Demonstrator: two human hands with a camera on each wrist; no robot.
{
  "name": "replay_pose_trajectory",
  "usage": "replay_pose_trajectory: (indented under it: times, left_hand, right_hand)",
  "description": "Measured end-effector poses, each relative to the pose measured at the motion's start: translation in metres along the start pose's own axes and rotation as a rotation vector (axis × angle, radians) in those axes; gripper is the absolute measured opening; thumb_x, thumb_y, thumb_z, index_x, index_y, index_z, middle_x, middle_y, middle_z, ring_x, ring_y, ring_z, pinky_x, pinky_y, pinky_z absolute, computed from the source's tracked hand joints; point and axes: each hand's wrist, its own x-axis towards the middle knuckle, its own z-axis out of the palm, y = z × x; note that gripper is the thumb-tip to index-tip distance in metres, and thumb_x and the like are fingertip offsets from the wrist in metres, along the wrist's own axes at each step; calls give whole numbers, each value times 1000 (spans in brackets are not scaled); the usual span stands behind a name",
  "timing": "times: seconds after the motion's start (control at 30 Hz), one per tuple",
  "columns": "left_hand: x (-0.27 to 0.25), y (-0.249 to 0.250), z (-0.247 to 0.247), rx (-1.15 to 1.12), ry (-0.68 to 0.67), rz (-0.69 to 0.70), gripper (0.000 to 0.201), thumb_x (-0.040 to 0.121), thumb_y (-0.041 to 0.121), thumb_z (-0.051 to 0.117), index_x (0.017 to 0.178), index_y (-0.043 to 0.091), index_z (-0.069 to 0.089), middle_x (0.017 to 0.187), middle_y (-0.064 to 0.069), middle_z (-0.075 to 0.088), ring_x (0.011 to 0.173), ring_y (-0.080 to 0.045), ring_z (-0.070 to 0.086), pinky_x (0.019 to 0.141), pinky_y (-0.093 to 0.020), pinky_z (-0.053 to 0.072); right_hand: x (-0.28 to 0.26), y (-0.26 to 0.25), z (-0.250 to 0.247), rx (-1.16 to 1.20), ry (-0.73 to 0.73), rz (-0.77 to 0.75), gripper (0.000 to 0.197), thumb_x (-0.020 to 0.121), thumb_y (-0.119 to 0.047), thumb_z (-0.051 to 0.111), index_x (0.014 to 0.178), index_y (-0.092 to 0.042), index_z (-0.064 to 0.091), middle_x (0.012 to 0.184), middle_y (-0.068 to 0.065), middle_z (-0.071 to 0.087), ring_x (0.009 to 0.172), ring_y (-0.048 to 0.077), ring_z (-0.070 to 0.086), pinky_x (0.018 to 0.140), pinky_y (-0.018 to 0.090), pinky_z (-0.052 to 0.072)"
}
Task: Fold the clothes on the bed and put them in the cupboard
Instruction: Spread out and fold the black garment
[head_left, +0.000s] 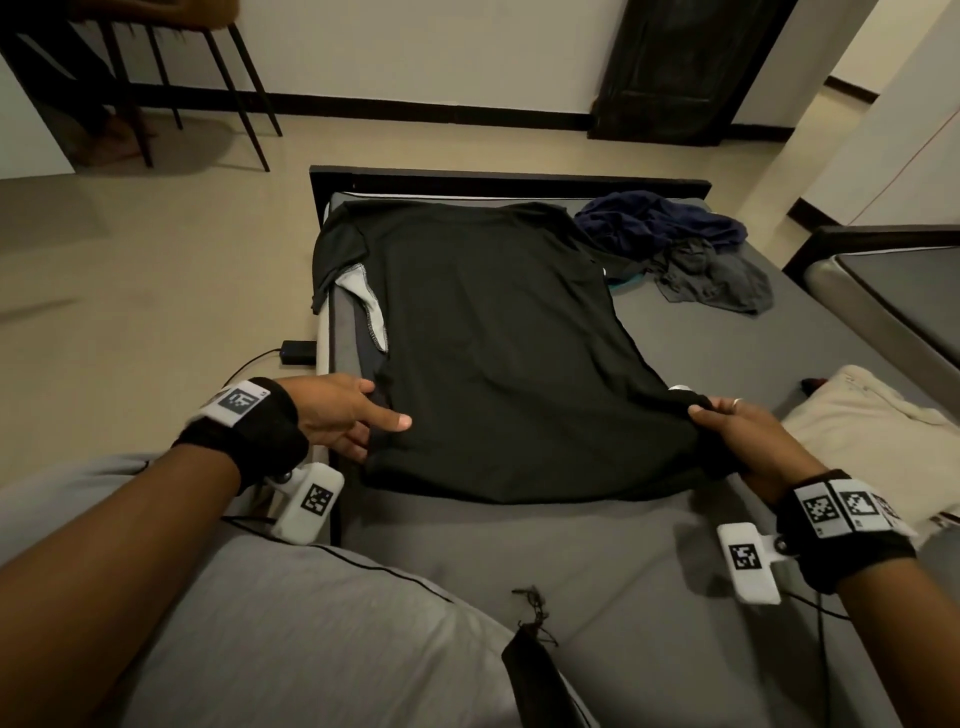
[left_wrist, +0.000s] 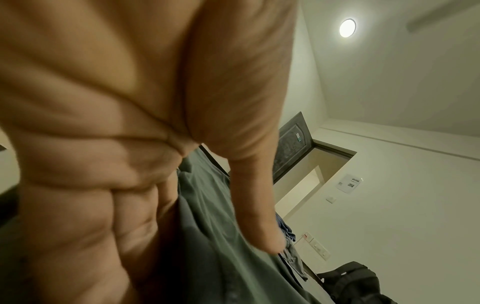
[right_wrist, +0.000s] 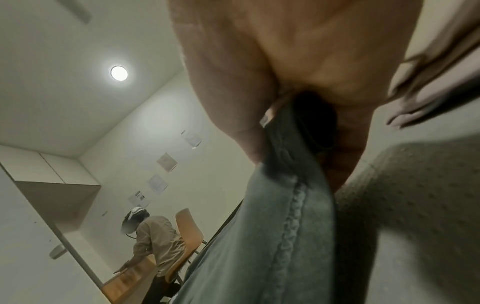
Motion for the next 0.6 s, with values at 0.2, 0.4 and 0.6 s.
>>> replay_pose_trajectory:
  times: [0.2,0.4,0.6]
  left_hand:
    - [0,4,9,-17,-100,101,75,81,-8,70,144,21,43,129,-8,64,111,-29,67,96,-48,54]
    - [-2,5,8,-35,-136,47,65,86,-12,58,141,20,46,108,-13,73,110,-38,66,95,-48,53]
    - [-6,4,4,265,-52,-137,102,80,-6,73,153,41,18,109,-30,69,67,-32,69,63,-44,61]
  right_hand:
    - [-2,2,10,265,-39,33,24,98,-19,60,117,-6,63,98,15,68,72,19,70,58,26,59]
    - [0,-1,-8,70,-120,46,24,98,-13,58,119,-1,60,82,19,55,44,17,48,34,19,31]
    - [6,9,-21,-656,6,59,45,80,-19,84,115,-21,56,103,15,67,77,35,71,52,32,55]
